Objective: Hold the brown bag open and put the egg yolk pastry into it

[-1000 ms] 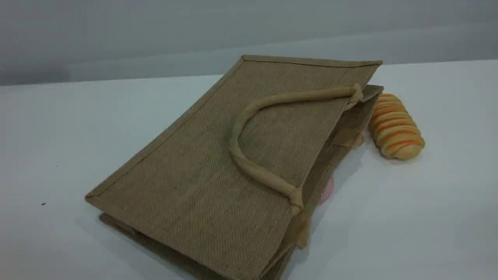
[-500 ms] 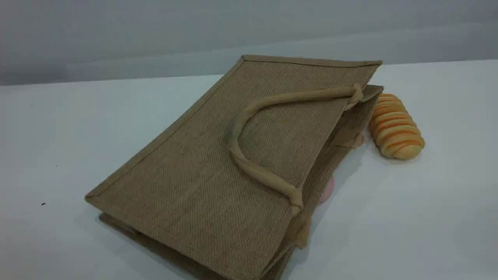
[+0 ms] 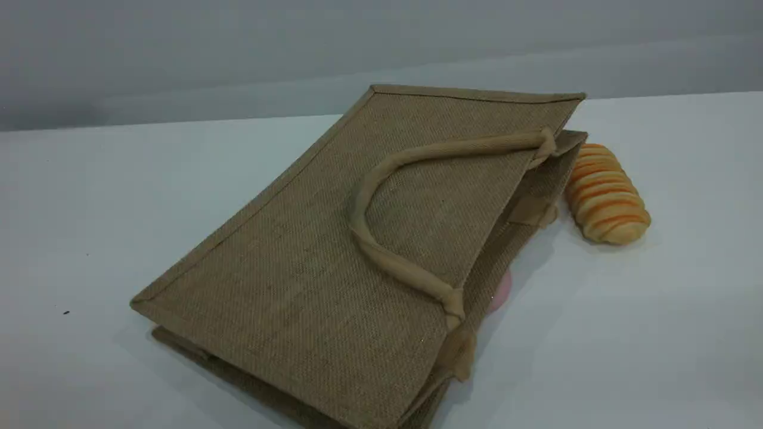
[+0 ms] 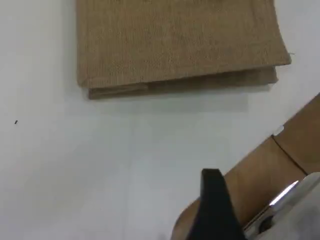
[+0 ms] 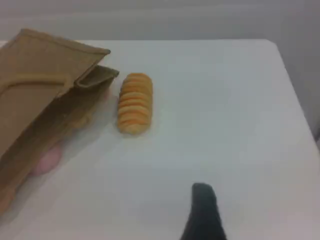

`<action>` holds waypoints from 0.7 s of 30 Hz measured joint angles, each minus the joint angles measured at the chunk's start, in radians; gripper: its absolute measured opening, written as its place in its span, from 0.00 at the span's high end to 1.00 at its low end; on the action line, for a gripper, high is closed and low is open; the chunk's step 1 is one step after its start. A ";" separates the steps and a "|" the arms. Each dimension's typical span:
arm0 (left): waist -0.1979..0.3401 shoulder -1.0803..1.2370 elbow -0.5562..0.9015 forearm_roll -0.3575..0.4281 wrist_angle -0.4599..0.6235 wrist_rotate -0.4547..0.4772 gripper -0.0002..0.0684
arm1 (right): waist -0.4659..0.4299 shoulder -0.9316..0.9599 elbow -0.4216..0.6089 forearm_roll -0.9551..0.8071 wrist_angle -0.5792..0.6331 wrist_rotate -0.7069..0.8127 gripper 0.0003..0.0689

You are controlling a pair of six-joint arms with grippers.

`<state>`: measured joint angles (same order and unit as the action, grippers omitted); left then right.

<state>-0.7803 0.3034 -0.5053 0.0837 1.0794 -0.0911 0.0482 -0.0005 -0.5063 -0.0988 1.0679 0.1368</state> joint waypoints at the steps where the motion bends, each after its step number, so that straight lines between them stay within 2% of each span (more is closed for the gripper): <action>1: 0.000 0.000 0.000 0.000 0.000 0.000 0.36 | 0.000 0.000 0.000 0.000 0.000 0.000 0.34; 9: 0.001 -0.008 0.000 -0.001 0.000 0.003 0.36 | 0.001 0.001 0.000 0.000 0.000 0.000 0.34; 12: 0.046 -0.022 0.000 -0.003 0.000 0.004 0.36 | 0.001 0.001 0.000 0.000 0.000 0.000 0.34; 16: 0.186 -0.027 0.000 -0.004 0.000 0.004 0.36 | 0.001 0.001 0.000 0.000 -0.001 0.000 0.34; 21: 0.449 -0.040 0.000 -0.004 0.000 0.004 0.36 | 0.001 0.001 0.000 0.000 -0.001 0.000 0.34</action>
<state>-0.3315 0.2635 -0.5053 0.0794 1.0794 -0.0866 0.0493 0.0000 -0.5063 -0.0988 1.0670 0.1368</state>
